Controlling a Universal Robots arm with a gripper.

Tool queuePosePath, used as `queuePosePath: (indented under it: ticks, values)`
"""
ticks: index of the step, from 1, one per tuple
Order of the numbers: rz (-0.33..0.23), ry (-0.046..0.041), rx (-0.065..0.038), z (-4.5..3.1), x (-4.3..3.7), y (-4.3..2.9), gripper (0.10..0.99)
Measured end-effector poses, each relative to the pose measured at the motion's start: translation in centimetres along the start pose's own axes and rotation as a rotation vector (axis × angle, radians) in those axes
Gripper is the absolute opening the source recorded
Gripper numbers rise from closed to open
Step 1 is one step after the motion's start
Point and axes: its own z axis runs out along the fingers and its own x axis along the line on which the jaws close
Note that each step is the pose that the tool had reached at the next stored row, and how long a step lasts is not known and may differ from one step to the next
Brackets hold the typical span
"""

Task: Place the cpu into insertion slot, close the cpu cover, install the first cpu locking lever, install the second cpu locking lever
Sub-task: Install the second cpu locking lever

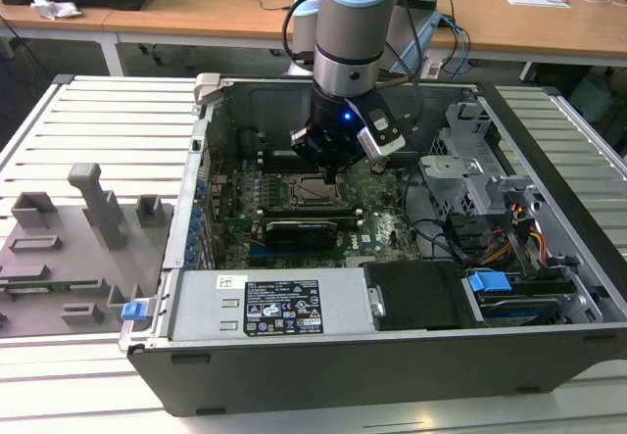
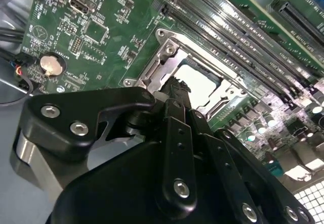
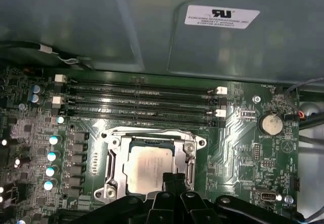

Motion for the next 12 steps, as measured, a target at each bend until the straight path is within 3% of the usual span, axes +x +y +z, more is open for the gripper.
queuePosePath:
  ticks: [5,10,12]
  values:
    - [0.0,-0.0002,0.0,-0.73,-0.01,-0.07,0.106]
    - [0.0,0.0,0.0,-0.85,0.15,-1.76,0.106]
    - [0.0,0.001,-0.006,-0.73,0.16,-1.95,0.106]
